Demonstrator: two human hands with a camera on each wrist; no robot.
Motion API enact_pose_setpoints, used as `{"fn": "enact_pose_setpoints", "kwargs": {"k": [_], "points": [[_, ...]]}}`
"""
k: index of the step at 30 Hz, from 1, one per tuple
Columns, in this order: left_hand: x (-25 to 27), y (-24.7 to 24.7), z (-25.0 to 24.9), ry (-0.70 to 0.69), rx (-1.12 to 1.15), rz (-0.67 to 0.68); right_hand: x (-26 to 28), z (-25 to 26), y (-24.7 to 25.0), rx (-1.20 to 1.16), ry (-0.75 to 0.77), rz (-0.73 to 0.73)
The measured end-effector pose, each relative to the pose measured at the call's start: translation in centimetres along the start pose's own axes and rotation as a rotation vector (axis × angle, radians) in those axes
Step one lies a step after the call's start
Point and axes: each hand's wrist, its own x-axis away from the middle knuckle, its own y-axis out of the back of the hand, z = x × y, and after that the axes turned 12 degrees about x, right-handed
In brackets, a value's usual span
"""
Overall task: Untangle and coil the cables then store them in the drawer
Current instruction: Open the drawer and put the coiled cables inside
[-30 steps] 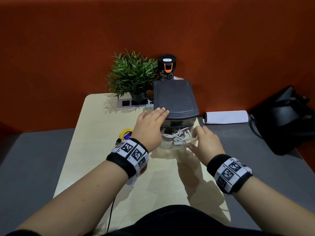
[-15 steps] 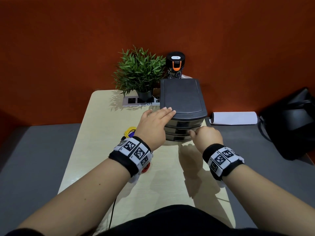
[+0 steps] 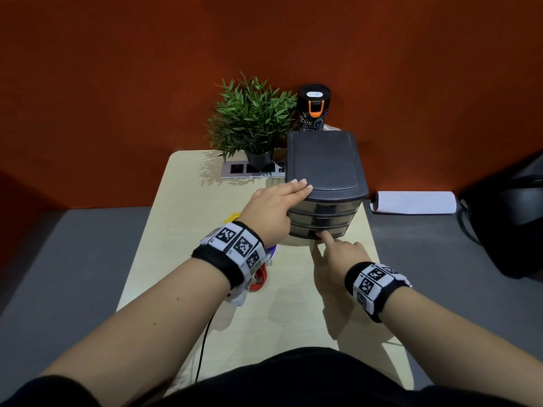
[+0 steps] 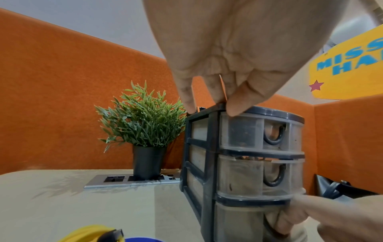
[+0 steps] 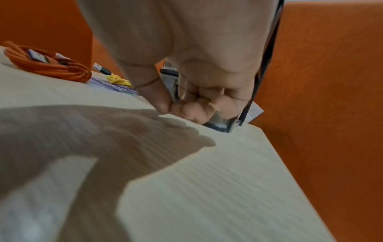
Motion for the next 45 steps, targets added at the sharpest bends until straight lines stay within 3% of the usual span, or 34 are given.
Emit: {"fn": "enact_pose_setpoints", "kwargs": {"k": [6,11,18,23,25,28,31,34,37,42,45], "points": [[0.0,0.3,0.1,0.008,0.043,0.011,2.5,0.2,-1.4,-0.041,0.06,-0.088],[-0.1,0.0,0.4,0.003,0.099,0.003,7.1,0.4,-1.3,0.031,0.183,-0.049],[0.5,0.5,1.0,-0.014,0.214,0.051,9.8,0.9,-1.8,0.057,0.182,-0.019],[2.9,0.7,4.2,0.12,0.337,-0.222,9.5,2.6,-0.6,0.112,0.23,-0.191],[4.0,0.4,6.3,0.248,0.244,-0.187,9.3,4.2,0.3,0.01,0.291,-0.129],[5.6,-0.6,9.4,0.428,0.038,-0.018,8.3,6.7,1.2,-0.003,0.385,0.009],[6.8,-1.9,11.1,0.487,-0.101,0.158,7.0,9.0,1.3,0.001,0.448,0.108],[7.5,-3.0,11.6,0.467,-0.21,0.245,5.8,10.6,1.3,0.066,0.435,0.214],[7.9,-3.8,11.8,0.436,-0.268,0.229,5.3,11.4,1.3,0.064,0.41,0.22],[7.8,-4.2,11.6,0.429,-0.177,0.067,5.4,12.0,1.3,0.112,0.369,0.228],[7.0,-4.0,11.8,0.429,-0.262,0.108,5.7,11.9,1.6,0.027,0.339,0.236]]}}
